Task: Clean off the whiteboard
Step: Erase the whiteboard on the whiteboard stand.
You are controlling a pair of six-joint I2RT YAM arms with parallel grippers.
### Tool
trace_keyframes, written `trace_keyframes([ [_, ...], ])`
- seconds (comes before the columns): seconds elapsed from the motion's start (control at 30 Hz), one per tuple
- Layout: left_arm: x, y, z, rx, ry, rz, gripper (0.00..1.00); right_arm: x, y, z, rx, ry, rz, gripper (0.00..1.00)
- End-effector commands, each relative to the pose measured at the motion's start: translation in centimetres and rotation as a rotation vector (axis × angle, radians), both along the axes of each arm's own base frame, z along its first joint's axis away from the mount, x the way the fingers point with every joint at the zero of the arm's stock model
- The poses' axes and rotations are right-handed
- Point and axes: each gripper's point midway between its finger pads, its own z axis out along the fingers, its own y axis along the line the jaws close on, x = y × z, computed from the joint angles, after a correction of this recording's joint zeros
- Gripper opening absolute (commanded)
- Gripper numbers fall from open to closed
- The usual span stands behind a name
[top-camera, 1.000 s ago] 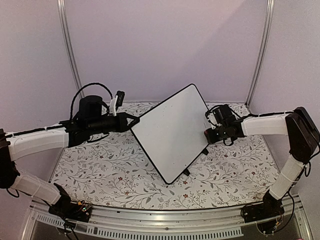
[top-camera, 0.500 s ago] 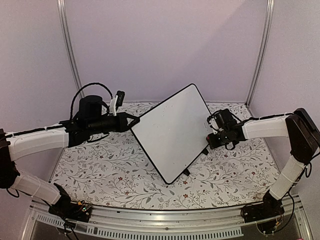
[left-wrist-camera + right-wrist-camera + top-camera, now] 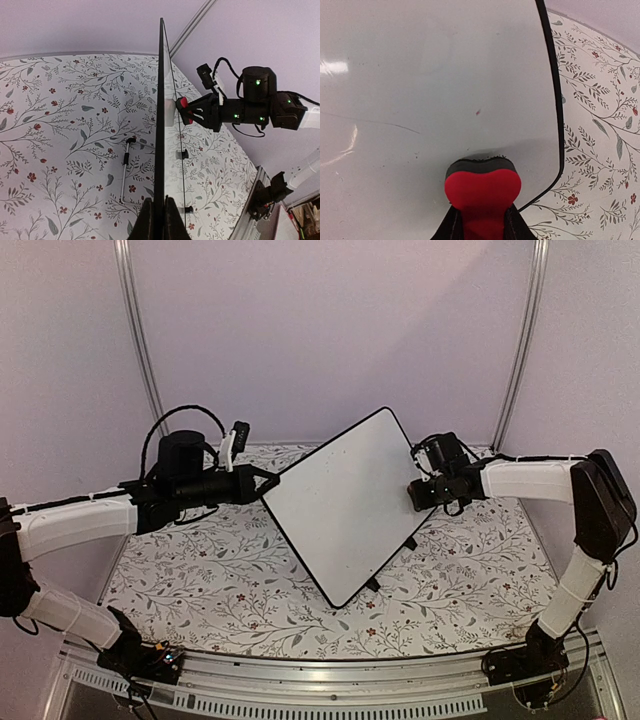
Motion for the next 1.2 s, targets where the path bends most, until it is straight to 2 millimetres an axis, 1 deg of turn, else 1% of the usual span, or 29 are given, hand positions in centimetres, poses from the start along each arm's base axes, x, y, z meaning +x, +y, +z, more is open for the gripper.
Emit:
trace_keyframes([
  [0.0, -3.2, -2.1, -1.9, 0.057, 0.009, -0.195, 0.0, 1.5, 0.9, 0.9, -0.003, -0.025, 0.02, 0.23],
  [0.13, -3.2, -2.1, -1.9, 0.057, 0.007, -0.194, 0.0, 2.0, 1.1, 1.4, -0.009, -0.035, 0.023, 0.23],
  [0.27, -3.2, -2.1, -1.9, 0.057, 0.007, -0.194, 0.0, 1.8, 0.6, 0.3, -0.029, -0.013, 0.017, 0.23],
  [0.53, -3.3, -2.1, -1.7, 0.055, 0.003, -0.195, 0.0, -1.0, -1.3, -3.9, -0.039, 0.09, 0.009, 0.23],
  [0.8, -3.3, -2.0, -1.7, 0.053, 0.003, -0.194, 0.0, -3.5, -2.0, -6.1, -0.02, 0.151, 0.013, 0.22],
  [0.87, -3.3, -2.1, -1.7, 0.054, 0.002, -0.195, 0.0, -4.0, -2.0, -6.2, -0.009, 0.156, 0.016, 0.22],
  [1.0, -3.3, -2.1, -1.8, 0.055, 0.006, -0.197, 0.0, -4.1, -1.4, -5.4, 0.018, 0.138, 0.05, 0.22],
  [1.17, -3.3, -2.1, -1.9, 0.057, 0.007, -0.198, 0.0, -2.8, -0.9, -3.7, 0.02, 0.098, 0.052, 0.22],
])
